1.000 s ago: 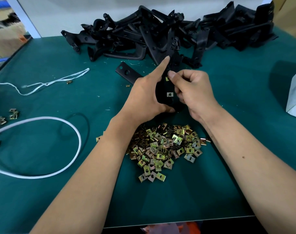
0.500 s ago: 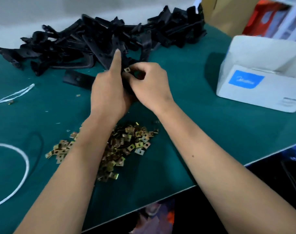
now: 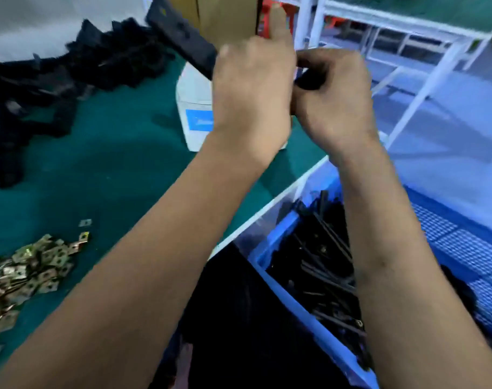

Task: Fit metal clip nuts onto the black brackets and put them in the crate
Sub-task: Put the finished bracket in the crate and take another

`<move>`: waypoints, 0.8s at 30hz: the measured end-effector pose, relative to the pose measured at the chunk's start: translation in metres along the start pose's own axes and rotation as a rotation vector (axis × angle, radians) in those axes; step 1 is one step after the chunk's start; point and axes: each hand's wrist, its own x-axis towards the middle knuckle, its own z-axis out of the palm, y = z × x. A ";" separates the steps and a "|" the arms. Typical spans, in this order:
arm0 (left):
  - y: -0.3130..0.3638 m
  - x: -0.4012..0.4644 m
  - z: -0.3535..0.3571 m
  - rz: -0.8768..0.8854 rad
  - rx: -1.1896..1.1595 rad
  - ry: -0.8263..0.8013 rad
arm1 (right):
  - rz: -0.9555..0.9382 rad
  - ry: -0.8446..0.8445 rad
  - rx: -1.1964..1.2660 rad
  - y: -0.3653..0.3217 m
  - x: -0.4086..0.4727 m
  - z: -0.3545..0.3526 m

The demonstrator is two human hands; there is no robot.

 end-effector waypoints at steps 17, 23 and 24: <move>0.173 -0.125 0.151 0.741 -0.215 -0.587 | 0.916 -0.229 -0.545 0.251 -0.137 -0.124; 0.150 -0.162 0.186 0.741 -0.245 -0.896 | 1.061 -0.240 -0.593 0.279 -0.165 -0.090; 0.149 -0.160 0.185 0.726 -0.285 -0.889 | 1.056 -0.223 -0.615 0.278 -0.165 -0.089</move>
